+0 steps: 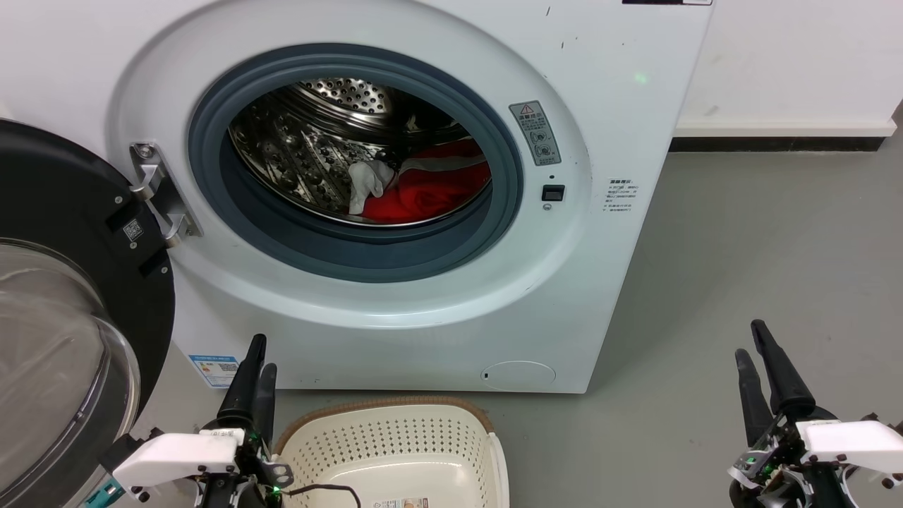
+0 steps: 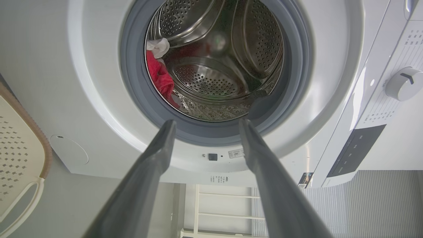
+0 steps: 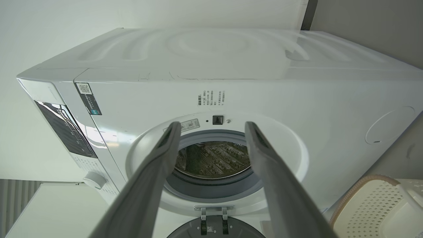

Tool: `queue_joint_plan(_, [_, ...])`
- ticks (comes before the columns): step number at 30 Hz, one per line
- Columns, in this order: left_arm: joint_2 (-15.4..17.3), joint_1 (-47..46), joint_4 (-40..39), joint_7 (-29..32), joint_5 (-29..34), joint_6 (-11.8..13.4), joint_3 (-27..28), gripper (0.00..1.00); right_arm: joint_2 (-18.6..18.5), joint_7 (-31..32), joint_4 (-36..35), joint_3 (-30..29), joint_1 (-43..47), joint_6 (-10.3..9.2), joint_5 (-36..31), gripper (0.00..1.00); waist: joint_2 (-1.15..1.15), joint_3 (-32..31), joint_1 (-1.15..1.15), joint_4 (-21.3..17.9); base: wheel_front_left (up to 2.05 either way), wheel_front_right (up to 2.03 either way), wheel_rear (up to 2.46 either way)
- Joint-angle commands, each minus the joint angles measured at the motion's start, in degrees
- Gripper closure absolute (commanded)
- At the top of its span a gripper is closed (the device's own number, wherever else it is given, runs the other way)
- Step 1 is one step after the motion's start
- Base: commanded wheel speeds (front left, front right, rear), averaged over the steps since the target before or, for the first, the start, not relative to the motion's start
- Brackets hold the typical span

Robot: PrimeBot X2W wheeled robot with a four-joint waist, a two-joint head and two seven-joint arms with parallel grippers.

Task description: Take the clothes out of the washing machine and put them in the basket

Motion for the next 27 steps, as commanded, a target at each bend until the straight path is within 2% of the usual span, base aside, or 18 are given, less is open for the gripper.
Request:
queue_joint_plan(1, [0.2,-1.7,-1.3,-0.5,0.9,0.0,-0.4,0.00,-0.1,-0.5,-1.4,0.2,-0.8,0.00,-0.6,0.00,0.00,0.0,0.00,0.0,0.00,0.00,0.00])
queue_joint_plan(7, [0.2,-2.0,-3.0,-2.1,6.0,0.0,-1.0,0.00,-0.1,-2.1,-2.4,0.4,-0.6,0.00,-4.6,0.00,0.00,0.1,0.00,0.0,0.00,0.00,0.00])
queue_joint_plan(27, [0.2,-2.8,-7.5,-6.7,30.2,0.0,-4.6,0.00,-0.2,-6.7,-7.6,2.6,0.3,0.00,-32.7,0.00,0.00,0.1,0.00,0.1,0.00,0.00,0.00])
